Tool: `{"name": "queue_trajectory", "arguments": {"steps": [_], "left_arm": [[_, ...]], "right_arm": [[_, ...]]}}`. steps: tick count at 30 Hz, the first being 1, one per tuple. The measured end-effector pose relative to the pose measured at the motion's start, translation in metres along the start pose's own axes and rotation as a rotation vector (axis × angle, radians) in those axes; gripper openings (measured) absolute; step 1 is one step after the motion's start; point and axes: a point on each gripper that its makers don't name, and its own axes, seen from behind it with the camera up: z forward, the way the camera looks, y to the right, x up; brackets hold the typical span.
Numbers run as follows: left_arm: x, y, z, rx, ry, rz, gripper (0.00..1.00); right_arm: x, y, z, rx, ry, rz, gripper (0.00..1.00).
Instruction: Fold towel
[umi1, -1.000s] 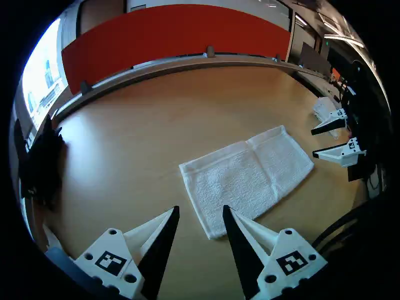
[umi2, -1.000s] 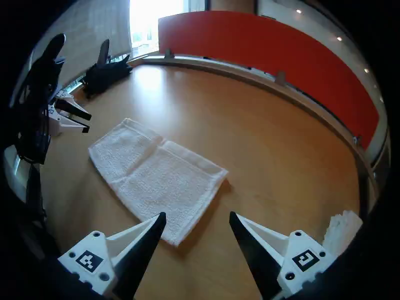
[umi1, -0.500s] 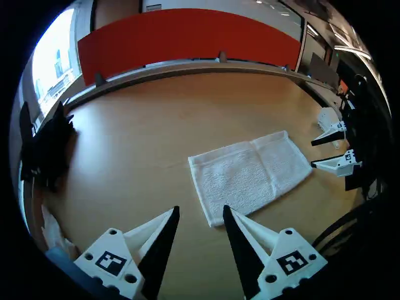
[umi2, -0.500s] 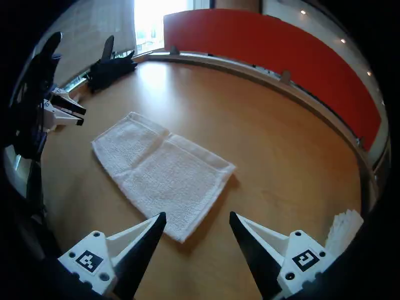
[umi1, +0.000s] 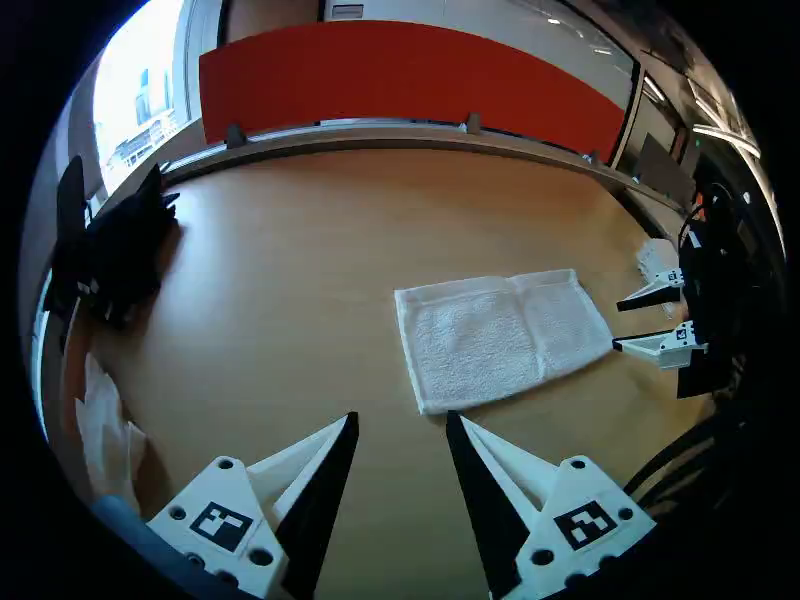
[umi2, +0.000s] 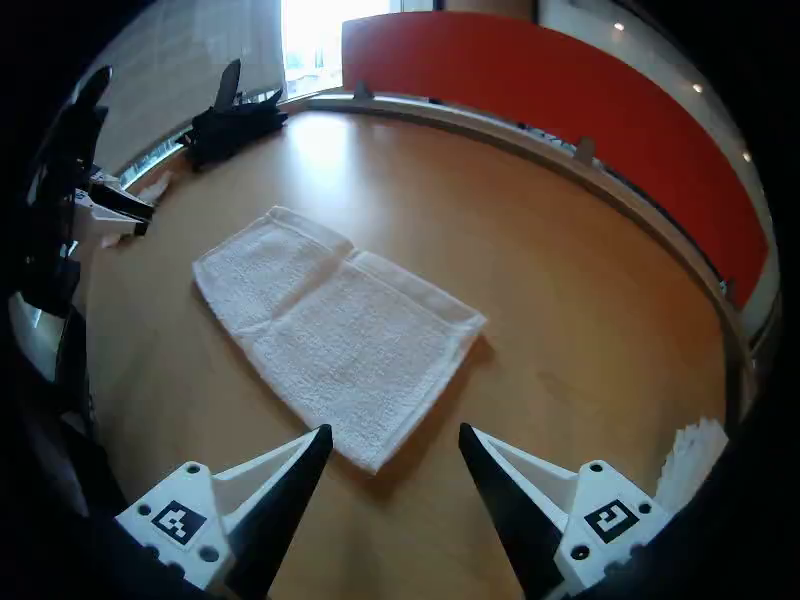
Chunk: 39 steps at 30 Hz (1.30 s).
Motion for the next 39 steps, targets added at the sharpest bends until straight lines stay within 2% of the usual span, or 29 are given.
{"name": "queue_trajectory", "arguments": {"steps": [7, 18, 20, 26, 30, 34, 36, 39], "left_arm": [[-0.007, -0.003, -0.013, 0.023, 0.005, -0.016, 0.63], [-0.014, -0.006, -0.025, 0.041, 0.012, -0.030, 0.64], [-0.015, -0.008, -0.026, 0.048, 0.010, -0.033, 0.64], [-0.019, -0.011, -0.028, 0.056, 0.003, -0.043, 0.64], [-0.020, -0.010, -0.028, 0.055, 0.002, -0.046, 0.64], [-0.021, -0.009, -0.027, 0.055, 0.000, -0.046, 0.64], [-0.020, -0.010, -0.027, 0.055, -0.001, -0.045, 0.64], [-0.020, -0.011, -0.027, 0.057, 0.000, -0.046, 0.64]], "right_arm": [[-0.005, -0.002, 0.001, 0.019, -0.016, -0.024, 0.98], [-0.012, -0.010, 0.004, 0.055, -0.046, -0.072, 0.95], [-0.015, -0.010, 0.005, 0.061, -0.054, -0.080, 0.90], [-0.023, -0.010, 0.006, 0.070, -0.088, -0.091, 0.61], [-0.027, -0.012, 0.006, 0.087, -0.103, -0.095, 0.58], [-0.027, -0.013, 0.006, 0.092, -0.106, -0.106, 0.47], [-0.027, -0.014, 0.006, 0.097, -0.108, -0.108, 0.34], [-0.026, -0.016, 0.006, 0.103, -0.109, -0.109, 0.21]]}}
